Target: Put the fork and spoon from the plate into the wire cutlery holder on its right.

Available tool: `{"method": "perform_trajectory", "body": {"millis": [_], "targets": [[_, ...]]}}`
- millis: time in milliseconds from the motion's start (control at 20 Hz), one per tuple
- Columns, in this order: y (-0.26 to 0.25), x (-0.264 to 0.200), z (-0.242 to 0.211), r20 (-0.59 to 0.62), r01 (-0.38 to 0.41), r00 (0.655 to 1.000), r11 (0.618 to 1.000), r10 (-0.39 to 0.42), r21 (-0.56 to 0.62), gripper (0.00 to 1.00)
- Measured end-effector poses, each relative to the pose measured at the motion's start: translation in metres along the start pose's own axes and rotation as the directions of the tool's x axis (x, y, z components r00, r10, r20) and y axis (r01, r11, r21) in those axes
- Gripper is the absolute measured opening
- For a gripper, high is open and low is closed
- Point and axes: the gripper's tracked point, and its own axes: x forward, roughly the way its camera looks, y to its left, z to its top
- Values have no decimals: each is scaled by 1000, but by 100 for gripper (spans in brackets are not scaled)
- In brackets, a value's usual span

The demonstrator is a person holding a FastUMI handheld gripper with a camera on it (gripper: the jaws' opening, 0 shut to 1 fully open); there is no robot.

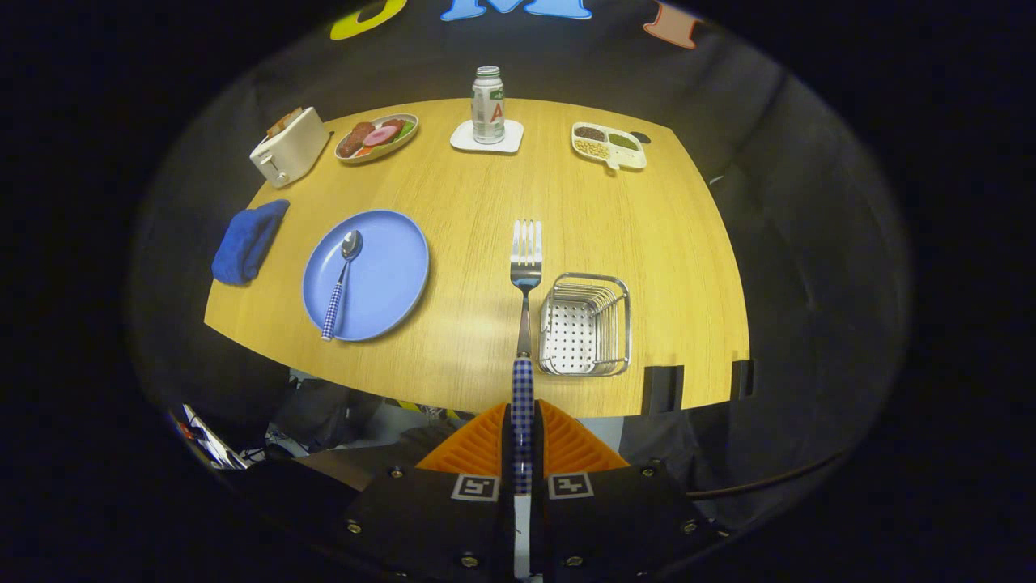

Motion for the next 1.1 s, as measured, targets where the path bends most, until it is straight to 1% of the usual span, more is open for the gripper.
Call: {"method": "perform_trajectory", "body": {"millis": [250, 450, 600, 700, 800, 900, 1100], "targets": [[-34, -4, -22, -79, 10, 997, 1000, -12, -28, 8], [-50, 4, -36, -199, -12, 980, 997, -4, -79, 8], [-55, 10, -40, -294, -39, 956, 992, 1, -123, 8], [-57, 17, -39, -374, -55, 927, 986, -7, -156, 8], [-62, 19, -36, -422, -59, 906, 980, -28, -191, 8], [-68, 26, -34, -478, -71, 877, 970, -50, -232, 8], [-74, 41, -20, -555, -94, 827, 952, -89, -292, 8]]}}
